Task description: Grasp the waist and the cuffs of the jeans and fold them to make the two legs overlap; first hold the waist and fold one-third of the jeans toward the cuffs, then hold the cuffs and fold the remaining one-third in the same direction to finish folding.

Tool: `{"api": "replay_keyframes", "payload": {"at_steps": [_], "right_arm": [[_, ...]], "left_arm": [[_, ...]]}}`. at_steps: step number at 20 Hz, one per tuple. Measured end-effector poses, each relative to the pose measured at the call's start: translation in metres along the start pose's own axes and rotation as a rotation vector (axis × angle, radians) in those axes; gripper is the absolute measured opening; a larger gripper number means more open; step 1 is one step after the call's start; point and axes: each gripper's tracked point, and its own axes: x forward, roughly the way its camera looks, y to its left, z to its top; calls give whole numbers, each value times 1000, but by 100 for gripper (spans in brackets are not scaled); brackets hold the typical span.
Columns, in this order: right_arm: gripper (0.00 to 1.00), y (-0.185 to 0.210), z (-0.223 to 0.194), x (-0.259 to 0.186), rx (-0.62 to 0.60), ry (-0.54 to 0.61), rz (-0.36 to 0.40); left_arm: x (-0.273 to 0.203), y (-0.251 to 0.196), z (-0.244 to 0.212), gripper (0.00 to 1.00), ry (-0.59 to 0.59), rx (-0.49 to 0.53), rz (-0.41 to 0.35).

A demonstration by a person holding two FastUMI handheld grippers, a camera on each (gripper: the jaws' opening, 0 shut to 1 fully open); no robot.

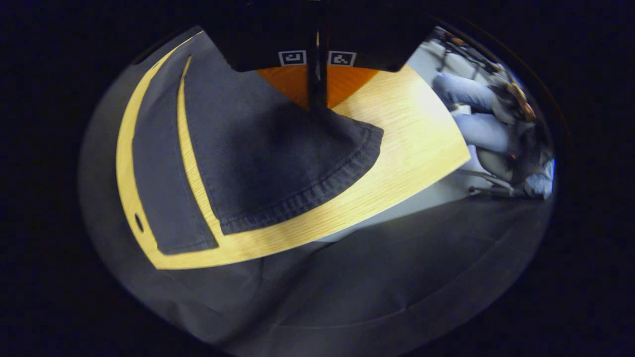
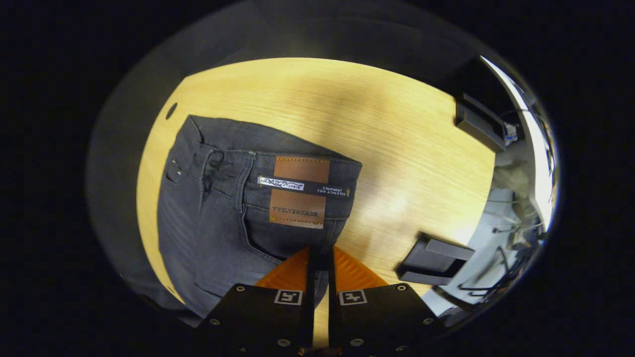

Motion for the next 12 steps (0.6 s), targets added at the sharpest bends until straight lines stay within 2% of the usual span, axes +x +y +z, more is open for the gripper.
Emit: {"api": "replay_keyframes", "payload": {"at_steps": [1, 2, 4, 6, 8, 12], "right_arm": [[13, 2, 1, 3, 47, 2, 33], [5, 4, -3, -2, 79, -3, 52], [5, 9, 0, 1, 86, -33, 113], [5, 6, 3, -13, 75, -59, 148], [5, 18, 10, -29, 72, -92, 243], [5, 37, 17, -49, 60, -122, 298]], "left_arm": [[-2, 0, -1, 1, -9, 1, -34], [-2, 0, -3, 1, -13, -7, -56], [-7, 1, -3, 2, -22, -14, -98], [-16, -4, -1, 2, -48, 24, -144], [-27, -11, 1, 1, -69, 53, -186], [-51, -33, 10, 1, -114, 78, -276]]}}
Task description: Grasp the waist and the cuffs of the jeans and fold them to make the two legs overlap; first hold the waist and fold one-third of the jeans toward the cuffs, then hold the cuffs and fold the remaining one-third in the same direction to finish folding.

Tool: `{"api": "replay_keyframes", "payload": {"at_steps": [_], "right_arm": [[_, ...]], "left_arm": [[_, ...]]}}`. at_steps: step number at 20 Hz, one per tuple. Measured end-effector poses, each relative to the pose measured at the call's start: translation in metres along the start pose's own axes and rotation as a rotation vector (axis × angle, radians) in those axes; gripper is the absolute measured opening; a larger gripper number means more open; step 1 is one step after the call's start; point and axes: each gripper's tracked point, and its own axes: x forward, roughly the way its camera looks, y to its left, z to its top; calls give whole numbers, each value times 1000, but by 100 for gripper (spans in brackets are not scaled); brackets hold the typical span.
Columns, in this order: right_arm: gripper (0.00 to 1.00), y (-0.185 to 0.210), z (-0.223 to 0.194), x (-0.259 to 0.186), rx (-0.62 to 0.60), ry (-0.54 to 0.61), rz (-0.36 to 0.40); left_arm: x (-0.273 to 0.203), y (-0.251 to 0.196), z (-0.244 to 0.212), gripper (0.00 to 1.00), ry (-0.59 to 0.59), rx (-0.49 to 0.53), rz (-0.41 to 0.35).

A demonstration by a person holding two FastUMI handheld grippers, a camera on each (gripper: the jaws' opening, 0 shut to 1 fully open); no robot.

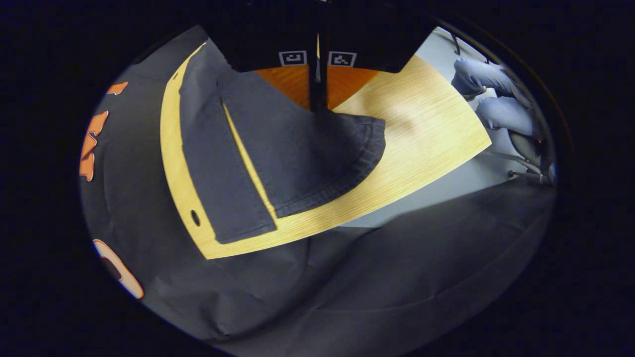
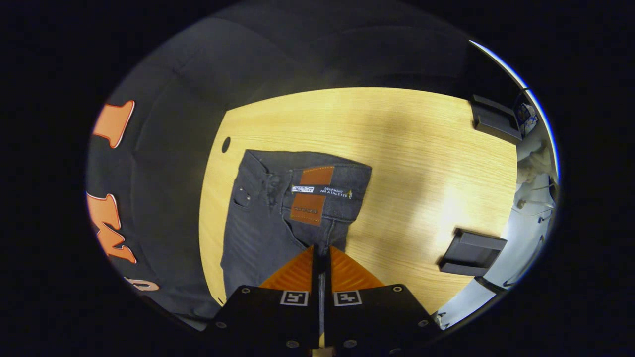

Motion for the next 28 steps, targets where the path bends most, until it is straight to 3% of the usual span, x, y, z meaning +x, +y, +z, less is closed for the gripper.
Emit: {"api": "replay_keyframes", "payload": {"at_steps": [4, 12, 23, 28], "right_arm": [[5, 43, 8, -16, 0, -16, 89], [5, 100, 22, -9, -21, -22, 145], [5, 162, 46, 40, -49, 9, 120], [5, 181, 51, 73, -67, 34, 96]], "left_arm": [[-16, -33, 24, 1, -47, 39, -80], [-23, -109, 67, 1, -121, 135, -156], [39, -158, 123, 1, -109, 204, -62], [44, -184, 142, 1, -105, 237, -51]]}}
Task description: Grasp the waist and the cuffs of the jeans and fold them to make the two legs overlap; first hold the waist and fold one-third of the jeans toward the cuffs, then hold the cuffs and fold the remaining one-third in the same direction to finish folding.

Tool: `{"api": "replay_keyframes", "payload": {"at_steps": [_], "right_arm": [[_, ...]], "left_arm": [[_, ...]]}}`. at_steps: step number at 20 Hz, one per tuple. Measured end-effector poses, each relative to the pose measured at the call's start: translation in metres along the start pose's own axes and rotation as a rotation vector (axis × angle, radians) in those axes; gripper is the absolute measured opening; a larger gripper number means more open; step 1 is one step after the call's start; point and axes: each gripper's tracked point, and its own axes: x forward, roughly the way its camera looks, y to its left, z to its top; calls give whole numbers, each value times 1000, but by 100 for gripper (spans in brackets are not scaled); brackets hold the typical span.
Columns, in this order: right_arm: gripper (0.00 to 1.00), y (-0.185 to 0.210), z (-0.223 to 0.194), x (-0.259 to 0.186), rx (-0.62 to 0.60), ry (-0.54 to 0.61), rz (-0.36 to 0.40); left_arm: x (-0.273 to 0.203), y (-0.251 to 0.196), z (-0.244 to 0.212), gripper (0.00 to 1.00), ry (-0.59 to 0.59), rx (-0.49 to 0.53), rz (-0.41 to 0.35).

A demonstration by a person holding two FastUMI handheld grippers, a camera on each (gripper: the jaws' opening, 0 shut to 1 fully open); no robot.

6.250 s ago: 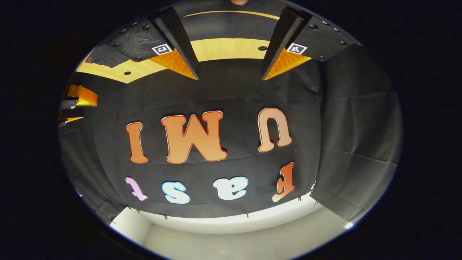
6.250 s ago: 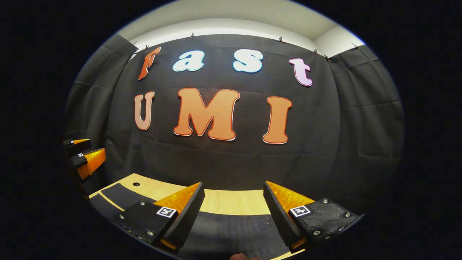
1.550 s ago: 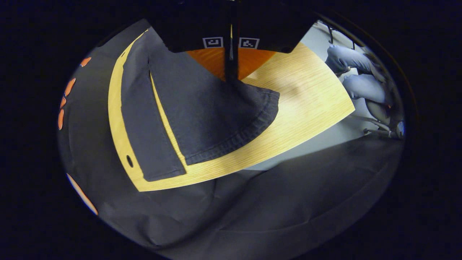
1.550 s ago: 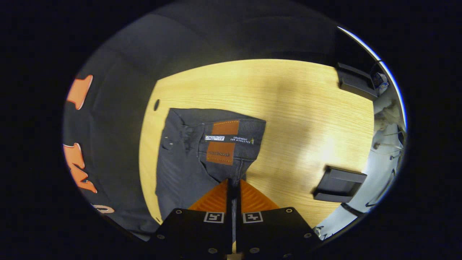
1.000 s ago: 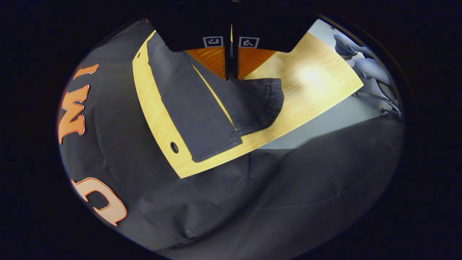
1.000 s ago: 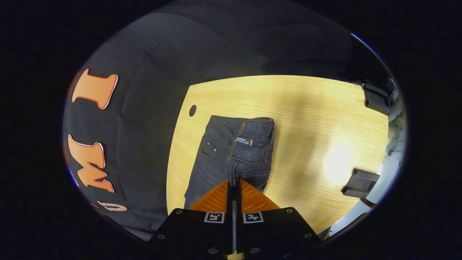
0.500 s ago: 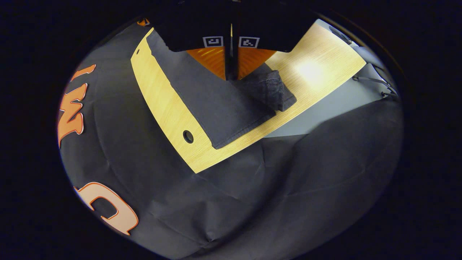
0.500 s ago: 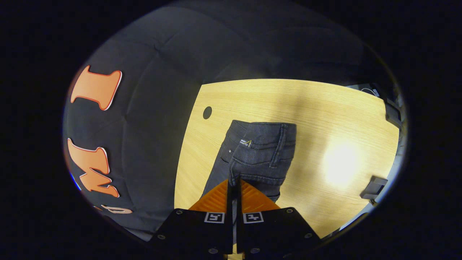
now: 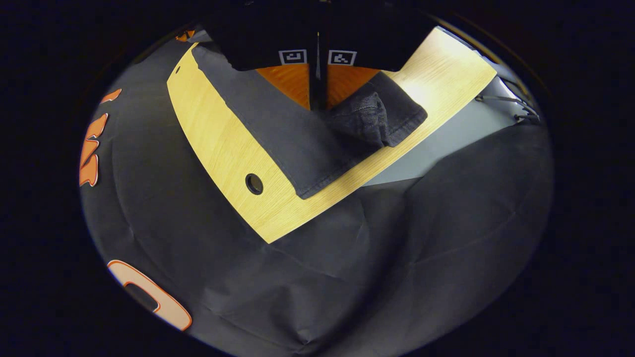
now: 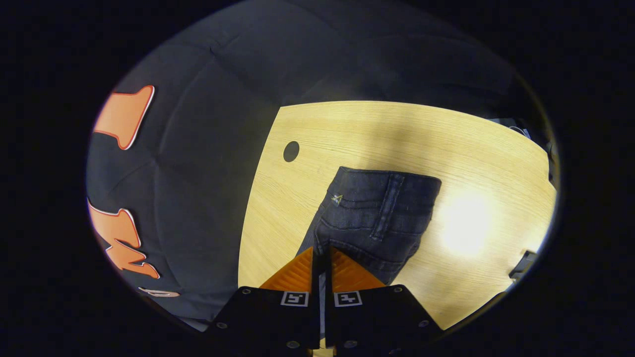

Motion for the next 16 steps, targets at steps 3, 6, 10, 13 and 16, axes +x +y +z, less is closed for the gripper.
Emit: {"api": "replay_keyframes", "payload": {"at_steps": [3, 6, 10, 13, 16], "right_arm": [[5, 7, 8, 26, -4, 14, -22], [5, 11, 12, 49, -3, 32, -46], [5, 13, 15, 67, 0, 56, -68], [5, 13, 14, 71, 72, 84, -66], [5, 15, 13, 69, 116, 107, -61]], "left_arm": [[17, -12, 21, 1, -7, 24, 29], [45, -23, 28, 1, 6, 32, 51], [86, -37, 35, 1, 28, 32, 86], [97, -44, 41, 1, 19, 3, 72], [99, -38, 41, 16, 38, -21, 93]]}}
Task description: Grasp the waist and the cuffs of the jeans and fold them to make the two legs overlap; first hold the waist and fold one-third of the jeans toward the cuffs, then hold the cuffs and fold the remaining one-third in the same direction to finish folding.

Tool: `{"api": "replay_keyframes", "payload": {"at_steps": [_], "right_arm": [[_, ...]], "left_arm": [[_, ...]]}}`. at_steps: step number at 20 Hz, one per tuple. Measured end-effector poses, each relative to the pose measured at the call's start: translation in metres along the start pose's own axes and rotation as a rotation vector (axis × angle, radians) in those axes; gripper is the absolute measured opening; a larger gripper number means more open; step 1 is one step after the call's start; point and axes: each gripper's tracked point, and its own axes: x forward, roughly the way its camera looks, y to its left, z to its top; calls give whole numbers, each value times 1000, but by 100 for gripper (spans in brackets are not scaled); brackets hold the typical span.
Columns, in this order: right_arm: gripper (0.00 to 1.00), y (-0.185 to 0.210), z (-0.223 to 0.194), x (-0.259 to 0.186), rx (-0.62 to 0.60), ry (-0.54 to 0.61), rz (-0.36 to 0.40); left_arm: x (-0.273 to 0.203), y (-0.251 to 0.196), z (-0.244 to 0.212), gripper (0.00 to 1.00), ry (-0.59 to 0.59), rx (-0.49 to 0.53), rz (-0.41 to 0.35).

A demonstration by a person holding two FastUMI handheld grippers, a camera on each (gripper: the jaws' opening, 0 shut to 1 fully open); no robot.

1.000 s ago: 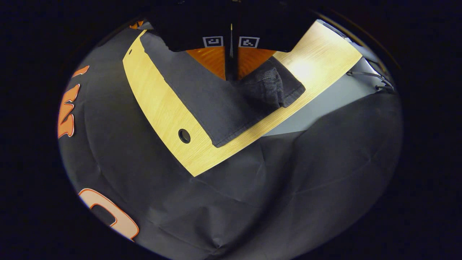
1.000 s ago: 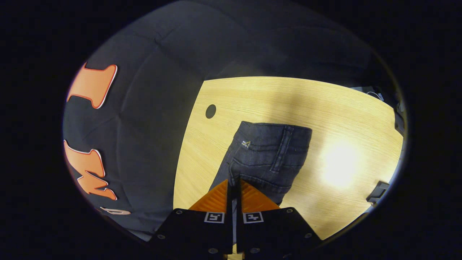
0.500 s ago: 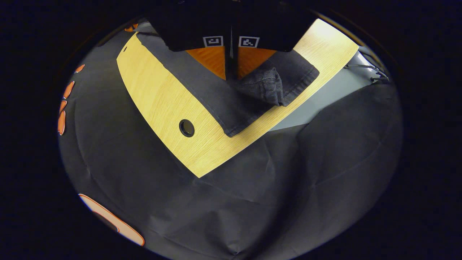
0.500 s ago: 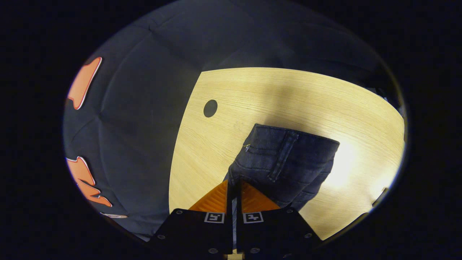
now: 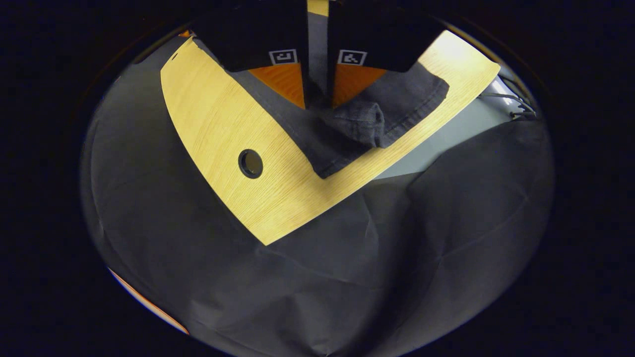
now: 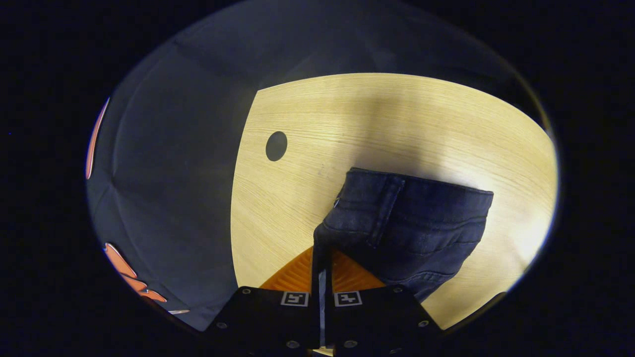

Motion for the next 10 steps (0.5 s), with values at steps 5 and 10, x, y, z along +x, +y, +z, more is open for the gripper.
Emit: {"api": "replay_keyframes", "payload": {"at_steps": [5, 10], "right_arm": [[23, 12, 12, -28, -71, -53, 59], [70, -31, 13, -53, -239, -97, -37]], "left_arm": [[-16, -18, 13, 55, -60, 83, -73], [-55, -44, 11, 83, -116, 226, -113]]}}
